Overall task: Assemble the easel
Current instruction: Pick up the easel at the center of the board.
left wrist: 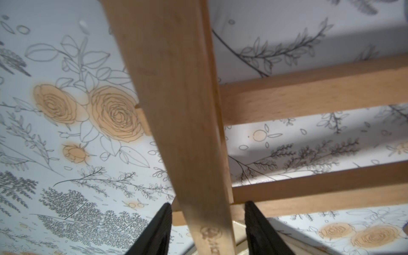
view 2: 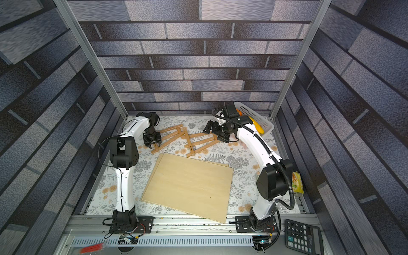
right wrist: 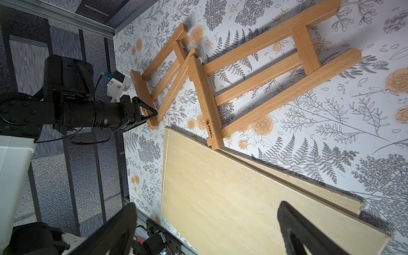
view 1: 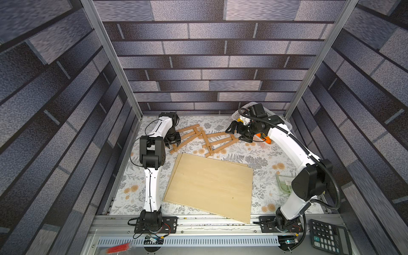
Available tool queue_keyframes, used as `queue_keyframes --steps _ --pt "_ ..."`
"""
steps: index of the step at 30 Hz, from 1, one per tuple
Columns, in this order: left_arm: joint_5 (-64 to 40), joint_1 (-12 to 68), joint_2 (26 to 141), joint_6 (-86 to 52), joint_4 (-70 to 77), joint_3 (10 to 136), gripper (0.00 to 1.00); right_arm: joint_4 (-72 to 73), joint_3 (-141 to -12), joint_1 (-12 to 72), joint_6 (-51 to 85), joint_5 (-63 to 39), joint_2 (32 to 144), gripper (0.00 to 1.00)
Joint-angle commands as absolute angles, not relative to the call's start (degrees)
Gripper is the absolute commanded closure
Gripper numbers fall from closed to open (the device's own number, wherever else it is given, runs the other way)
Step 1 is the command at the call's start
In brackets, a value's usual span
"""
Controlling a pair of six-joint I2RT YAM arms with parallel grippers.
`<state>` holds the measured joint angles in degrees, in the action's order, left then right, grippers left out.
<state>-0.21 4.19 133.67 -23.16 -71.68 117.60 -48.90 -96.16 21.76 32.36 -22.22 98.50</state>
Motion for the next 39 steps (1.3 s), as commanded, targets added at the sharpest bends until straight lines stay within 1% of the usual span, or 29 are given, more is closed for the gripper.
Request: queue_keyframes --steps 1,3,6,9,10,12,13,18,24,27,30,32,35,39 --pt "-0.9 3.9 133.9 -23.9 -73.3 118.1 0.54 -50.4 -96.9 21.9 31.4 -23.6 99.2 0.0" --pt "-1.3 3.6 134.0 -24.1 -73.1 117.4 0.57 -50.3 -96.9 21.9 31.2 -23.9 99.8 0.0" --pt "-1.5 3.2 134.0 -24.2 -72.7 116.5 0.72 -50.5 -97.4 21.8 31.0 -24.4 100.5 0.0" --pt "-1.9 2.4 133.1 -24.5 -72.1 115.5 0.88 -50.4 -97.7 21.9 30.9 -24.7 100.9 0.0" --pt "-2.2 2.1 132.7 -24.5 -72.0 115.2 0.92 -50.3 -97.8 21.9 30.8 -24.7 101.0 0.0" --pt "-2.8 1.4 131.9 -24.6 -72.1 114.7 0.95 -50.3 -97.8 21.9 30.8 -25.0 101.2 0.0" --pt "-3.1 0.9 131.3 -24.6 -72.1 114.5 1.0 -50.2 -97.8 21.8 30.9 -25.1 101.3 0.0" --pt "-4.6 -1.2 126.2 -25.3 -70.0 111.3 1.0 -48.8 -98.1 22.0 31.8 -27.0 102.1 0.0" --pt "-14.3 -5.1 117.2 -29.5 -63.4 105.9 1.0 -46.8 -99.6 22.9 33.1 -27.6 102.5 0.0" --pt "-22.2 -7.4 111.4 -35.1 -56.8 100.1 1.0 -44.3 -99.9 23.9 34.4 -28.6 102.8 0.0" --pt "-30.4 -9.7 105.2 -43.1 -46.5 91.9 1.0 -39.8 -99.8 25.1 36.2 -29.6 103.3 0.0" --pt "-33.5 -10.1 101.5 -47.1 -42.3 87.8 1.0 -37.3 -100.6 26.1 37.0 -29.2 104.3 0.0" --pt "-36.0 -10.0 97.4 -49.8 -40.1 84.2 1.0 -31.8 -102.8 28.0 36.9 -30.7 106.9 0.0" --pt "-39.6 -9.8 92.1 -55.0 -34.6 77.2 1.0 -26.8 -106.6 30.8 36.6 -30.2 112.8 0.01"
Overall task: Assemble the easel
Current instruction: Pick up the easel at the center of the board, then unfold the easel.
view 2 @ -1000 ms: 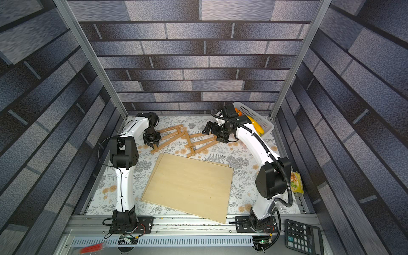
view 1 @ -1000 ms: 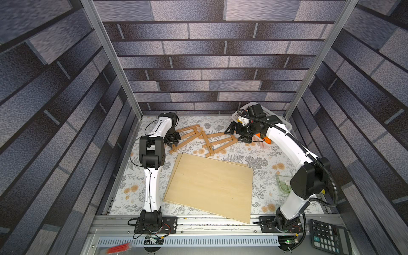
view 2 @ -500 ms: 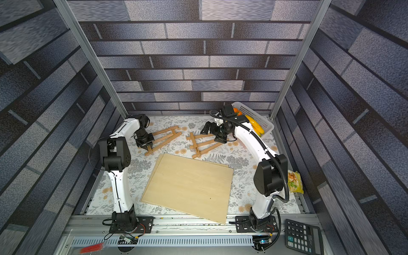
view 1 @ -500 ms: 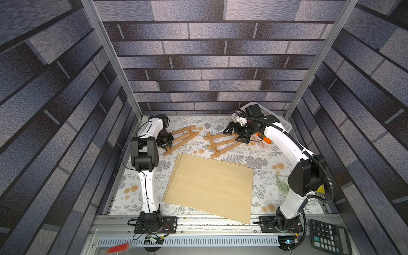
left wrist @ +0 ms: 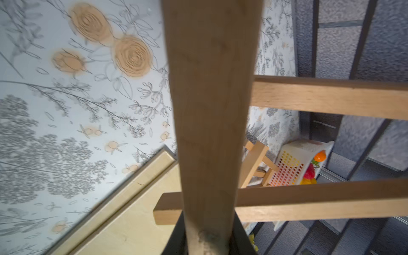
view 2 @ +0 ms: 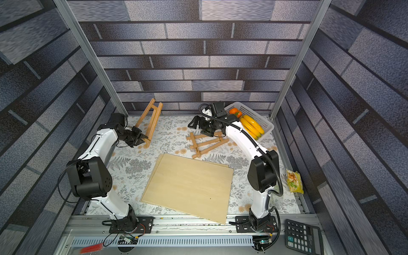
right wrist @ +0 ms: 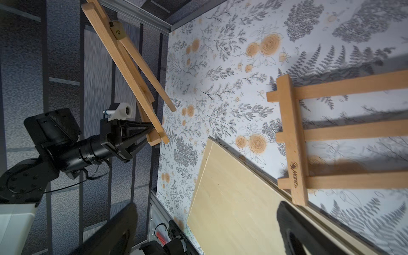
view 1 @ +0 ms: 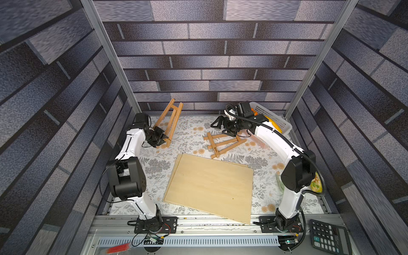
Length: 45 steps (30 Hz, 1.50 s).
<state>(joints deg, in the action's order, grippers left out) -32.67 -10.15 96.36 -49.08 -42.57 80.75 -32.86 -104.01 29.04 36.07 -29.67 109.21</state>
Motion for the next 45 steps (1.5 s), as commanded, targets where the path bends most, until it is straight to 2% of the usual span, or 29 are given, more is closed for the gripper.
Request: queue_keyframes --steps 1,5,11,16,25,33,39,45 --pt "-40.1 -9.7 91.0 -56.0 -33.5 75.8 1.0 -24.8 -106.7 31.4 36.4 -29.7 114.1 0.02" --pt "-41.7 -8.5 87.7 -57.4 -33.2 72.8 1.0 -16.8 -107.3 33.3 36.1 -29.4 119.9 0.04" --pt "-42.2 -6.2 84.1 -59.1 -34.7 71.6 1.0 -14.7 -116.8 35.8 35.9 -31.6 130.3 0.06" --pt "-43.8 -5.5 82.8 -61.8 -32.3 70.2 1.0 -7.0 -119.6 38.5 38.9 -34.6 134.4 0.06" --pt "-45.7 -3.7 82.2 -66.1 -27.0 68.8 1.0 -10.5 -129.2 41.2 39.0 -36.2 140.5 0.06" --pt "-46.7 -3.5 80.0 -66.6 -27.5 67.8 1.0 -6.4 -128.8 41.4 42.5 -33.5 142.1 0.07" --pt "-50.7 -5.8 77.5 -73.8 -18.9 63.3 1.0 -0.5 -119.1 41.4 41.8 -29.4 137.5 0.05" --pt "-51.0 -6.2 74.3 -73.2 -22.7 62.9 1.0 -11.5 -130.1 40.9 37.2 -21.1 142.4 0.05"
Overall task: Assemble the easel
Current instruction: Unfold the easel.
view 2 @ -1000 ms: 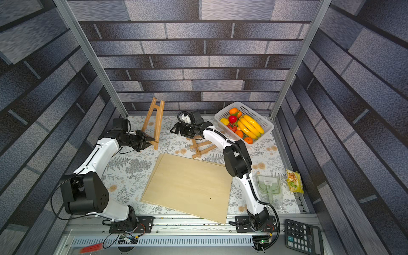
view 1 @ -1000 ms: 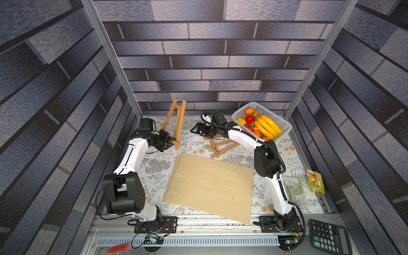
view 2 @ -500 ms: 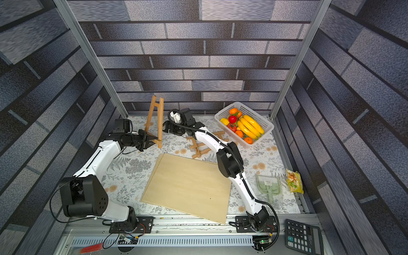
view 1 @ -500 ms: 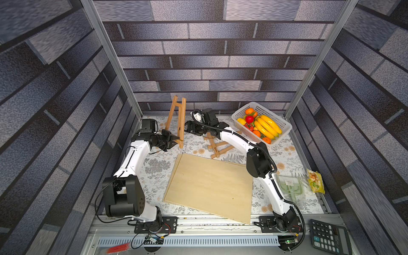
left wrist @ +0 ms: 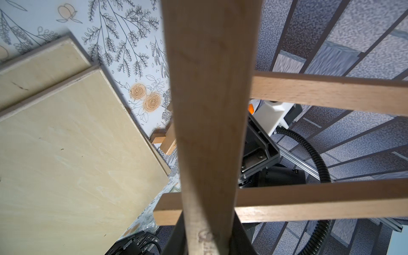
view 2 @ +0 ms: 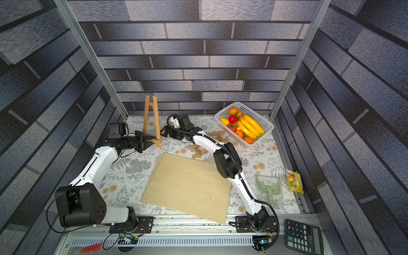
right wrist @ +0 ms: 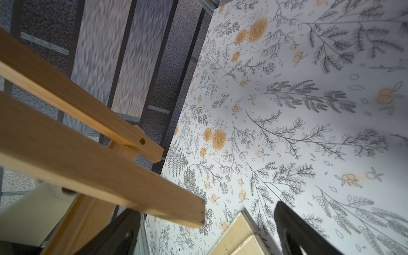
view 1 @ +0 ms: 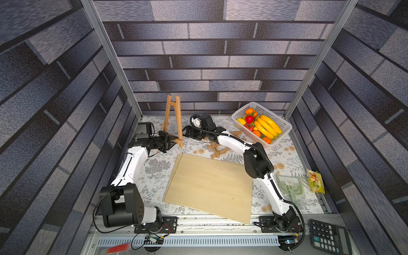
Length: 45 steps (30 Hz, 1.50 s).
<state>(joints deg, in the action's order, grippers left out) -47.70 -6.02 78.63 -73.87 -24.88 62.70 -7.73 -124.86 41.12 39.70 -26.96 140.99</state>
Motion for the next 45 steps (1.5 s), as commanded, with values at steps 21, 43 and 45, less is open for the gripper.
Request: queue_keyframes --steps 21,43,45 --pt "-43.8 -11.3 69.5 -50.7 -48.2 58.1 1.0 -6.3 -139.5 35.4 44.8 -17.1 153.0 0.03" --pt "-39.0 -7.7 99.3 -50.8 -32.9 76.5 1.0 2.7 -136.2 33.8 50.3 -26.7 153.7 0.02" --pt "-38.4 -7.3 101.1 -49.2 -33.4 78.5 1.0 3.1 -135.3 33.5 50.3 -27.2 152.7 0.02"
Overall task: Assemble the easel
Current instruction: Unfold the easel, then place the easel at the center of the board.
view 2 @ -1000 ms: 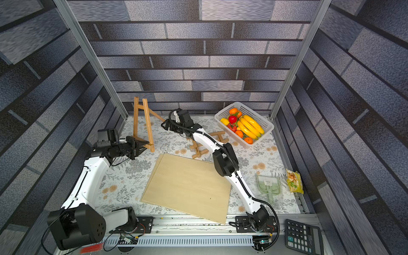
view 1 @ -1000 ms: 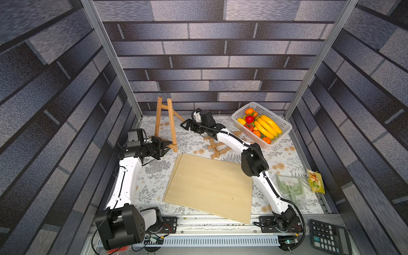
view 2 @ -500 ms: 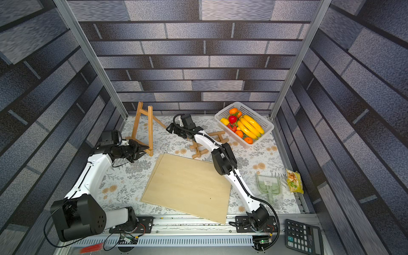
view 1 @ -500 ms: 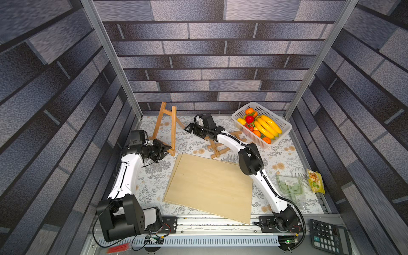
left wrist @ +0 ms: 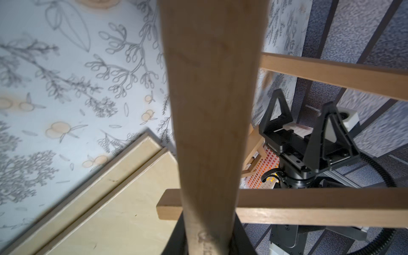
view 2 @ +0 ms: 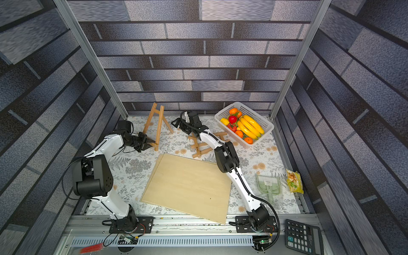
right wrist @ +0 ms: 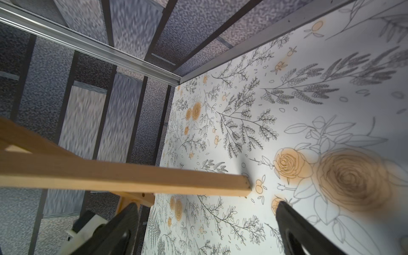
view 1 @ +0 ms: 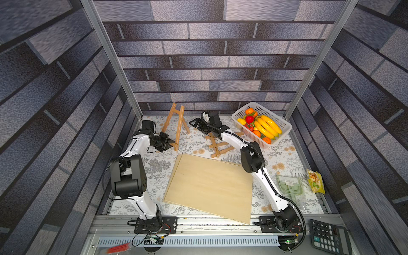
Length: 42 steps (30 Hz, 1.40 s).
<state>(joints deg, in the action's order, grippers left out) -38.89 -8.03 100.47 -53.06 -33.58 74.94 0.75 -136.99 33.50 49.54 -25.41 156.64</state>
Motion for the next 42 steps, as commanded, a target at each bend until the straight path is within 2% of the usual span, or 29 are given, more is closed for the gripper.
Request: queue_keyframes --steps 1,5,12,21,30,32,35,39,42 --pt "-38.3 -7.1 102.0 -48.3 -33.5 79.0 1.0 3.0 -134.9 33.4 50.1 -27.5 152.2 0.02" --pt "-38.3 -7.3 103.9 -46.6 -27.6 75.9 1.0 2.0 -132.0 33.0 48.0 -28.2 149.0 0.02" --pt "-40.0 -9.0 105.8 -51.0 -1.2 63.2 1.0 0.8 -123.3 32.4 42.6 -27.9 139.4 0.02" --pt "-37.3 -11.9 108.5 -51.1 7.2 57.0 1.0 -1.8 -114.6 32.2 38.6 -28.0 130.8 0.02" --pt "-37.7 -13.5 112.4 -50.0 9.7 55.7 0.99 -2.4 -108.9 32.2 37.4 -28.3 127.4 0.01" --pt "-38.1 -13.3 112.8 -50.0 10.0 55.9 0.82 -2.5 -108.2 32.1 37.3 -28.2 127.1 0.01" --pt "-38.1 -13.2 112.6 -49.9 9.6 56.1 0.66 -2.5 -107.8 32.2 37.3 -28.2 126.7 0.01" --pt "-38.1 -13.4 111.5 -48.8 7.8 56.8 0.49 -2.5 -107.2 32.2 37.2 -28.1 125.8 0.01" --pt "-38.2 -13.4 110.7 -48.4 6.9 56.8 0.39 -2.6 -106.6 32.2 37.0 -28.0 125.0 0.0"
